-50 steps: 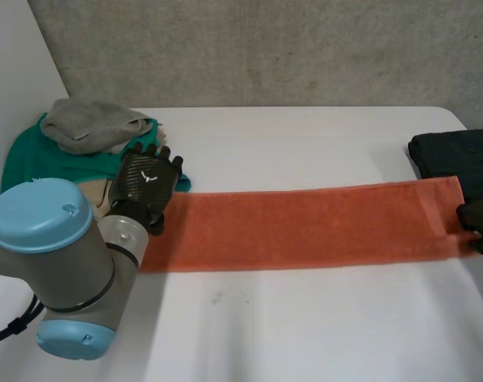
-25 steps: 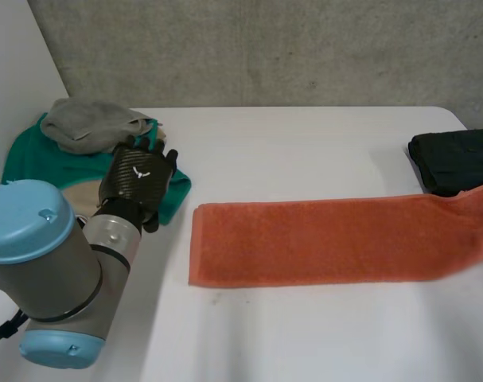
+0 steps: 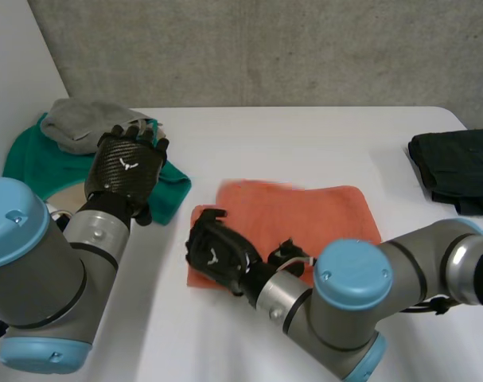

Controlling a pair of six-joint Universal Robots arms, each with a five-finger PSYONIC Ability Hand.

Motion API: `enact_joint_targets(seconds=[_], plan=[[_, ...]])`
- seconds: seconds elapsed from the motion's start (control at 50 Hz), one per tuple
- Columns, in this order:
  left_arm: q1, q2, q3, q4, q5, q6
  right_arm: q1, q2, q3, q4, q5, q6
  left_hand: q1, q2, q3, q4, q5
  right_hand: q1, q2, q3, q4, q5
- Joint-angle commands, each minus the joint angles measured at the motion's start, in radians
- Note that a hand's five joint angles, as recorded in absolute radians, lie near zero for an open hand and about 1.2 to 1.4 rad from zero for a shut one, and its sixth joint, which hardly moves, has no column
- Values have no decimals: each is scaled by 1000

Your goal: Fold the laundry.

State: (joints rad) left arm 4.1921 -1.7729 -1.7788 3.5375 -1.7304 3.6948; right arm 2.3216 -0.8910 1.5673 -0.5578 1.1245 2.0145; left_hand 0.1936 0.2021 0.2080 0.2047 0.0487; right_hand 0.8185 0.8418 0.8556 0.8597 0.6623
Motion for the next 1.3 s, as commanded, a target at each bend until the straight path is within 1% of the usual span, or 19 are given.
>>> enact_joint_targets(seconds=[0.02,0.06,0.08,0.16,0.24,0.36,0.46,0.56,0.66,0.74,0.88,0.96,0.98,1.06,1.12,1.14,1.2,1.26,1.3], plan=[[-10,-34,54,6,0,1,-37,-93,66,-2,29,125,-19,-28,-33,-30,-49,-425,-448,-462,-466,-443],[-15,-45,74,7,0,-1,-88,-165,97,-1,35,229,-19,-28,-33,-30,-49,-534,-557,-571,-575,-552],[-18,-49,84,7,-1,1,-158,-242,127,5,41,374,-19,-28,-33,-30,-49,-595,-618,-632,-636,-613],[-75,-108,151,18,9,-19,-282,-345,180,48,69,680,-19,-28,-33,-30,-49,-644,-667,-681,-685,-662],[-148,-176,208,27,43,-62,-353,-394,195,197,109,869,-15,-24,-30,-26,-45,-644,-667,-681,-685,-662],[-202,-325,292,24,86,-81,-453,-397,232,366,126,807,20,11,6,9,-10,-564,-587,-601,-605,-582],[-215,-445,355,14,78,-72,-531,-382,293,369,141,647,78,70,64,67,49,-502,-525,-539,-543,-520],[-215,-513,369,3,63,-12,-550,-339,304,365,185,586,216,208,202,205,187,-352,-376,-389,-393,-371],[-221,-505,335,-14,-27,24,-568,-319,304,317,210,573,225,217,211,214,196,-53,-76,-90,-94,-71],[-239,-416,276,-22,-74,11,-580,-281,278,302,241,515,220,211,205,208,190,576,553,539,535,558],[-231,-195,150,-23,-80,-32,-564,-290,223,286,325,346,202,193,188,191,172,578,554,541,537,559],[-179,-79,84,-26,-80,-56,-409,-322,146,242,365,277,193,185,179,182,164,578,554,541,537,559],[-147,-35,52,-26,-78,-65,-328,-331,117,219,360,279,187,179,173,176,158,578,554,541,537,559],[-75,45,-14,-23,-75,-73,-155,-315,76,153,305,283,161,152,147,150,131,578,554,541,537,559],[-35,72,-42,-23,-74,-79,-84,-280,77,127,226,283,155,146,141,144,125,578,554,541,537,559],[-15,79,-57,-23,-72,-85,-49,-234,74,124,169,280,155,146,141,144,125,578,554,541,537,559],[-1,81,-73,-23,-69,-101,-15,-157,59,128,104,283,155,146,141,144,125,578,554,541,537,559],[0,75,-71,-22,-67,-116,-11,-137,34,130,126,299,155,146,141,144,125,576,553,539,535,558],[-1,66,-57,-17,-67,-121,-8,-141,13,131,187,381,152,143,138,141,122,204,181,167,163,186]])
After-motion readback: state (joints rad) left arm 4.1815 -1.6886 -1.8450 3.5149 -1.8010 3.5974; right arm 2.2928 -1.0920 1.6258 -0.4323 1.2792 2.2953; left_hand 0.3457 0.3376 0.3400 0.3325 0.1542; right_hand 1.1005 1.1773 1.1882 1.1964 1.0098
